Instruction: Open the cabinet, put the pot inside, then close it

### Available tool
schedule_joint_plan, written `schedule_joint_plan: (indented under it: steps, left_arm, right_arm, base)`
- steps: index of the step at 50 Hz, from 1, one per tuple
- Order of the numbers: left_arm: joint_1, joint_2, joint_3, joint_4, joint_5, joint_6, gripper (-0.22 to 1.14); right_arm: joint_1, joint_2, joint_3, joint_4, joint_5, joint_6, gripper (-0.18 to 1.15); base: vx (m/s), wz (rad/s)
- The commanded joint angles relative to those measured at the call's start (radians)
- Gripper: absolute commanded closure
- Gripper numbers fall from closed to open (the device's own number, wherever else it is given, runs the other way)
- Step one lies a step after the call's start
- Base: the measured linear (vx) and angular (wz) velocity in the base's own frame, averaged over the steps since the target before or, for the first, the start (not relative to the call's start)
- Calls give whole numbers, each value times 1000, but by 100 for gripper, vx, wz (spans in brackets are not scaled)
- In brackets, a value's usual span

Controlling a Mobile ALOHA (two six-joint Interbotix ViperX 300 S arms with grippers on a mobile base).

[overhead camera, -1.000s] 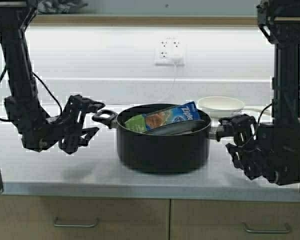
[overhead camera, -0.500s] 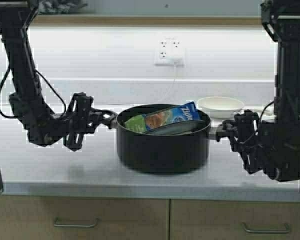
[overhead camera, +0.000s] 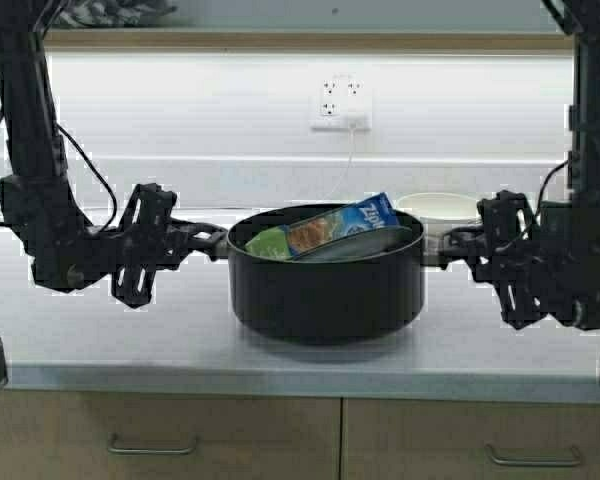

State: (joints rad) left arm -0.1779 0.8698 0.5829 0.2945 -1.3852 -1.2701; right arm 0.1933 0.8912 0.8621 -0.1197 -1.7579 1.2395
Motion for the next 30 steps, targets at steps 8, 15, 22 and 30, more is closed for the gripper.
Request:
schedule_joint_plan:
  steps: [8,15,22,30]
  left_arm:
    - [3,-239,178,-25,-77,67,90]
    - [3,-345,262,-34,-75,67,89]
    - [-9,-454,359,-60,-55,67,89]
    - [-51,-563,425,-118,-21,67,89]
  right_arm:
    - [-5,-186,60,-63,-3,-41,90]
    - [-5,-247,97,-77,31,-17,90]
    - [-2,-330,146,-77,69,-15,90]
    - [18,-443,189,-75,115,-8,90]
  base:
    - [0,0]
    - [-1,0]
    - [-1,1]
    - [-1,1]
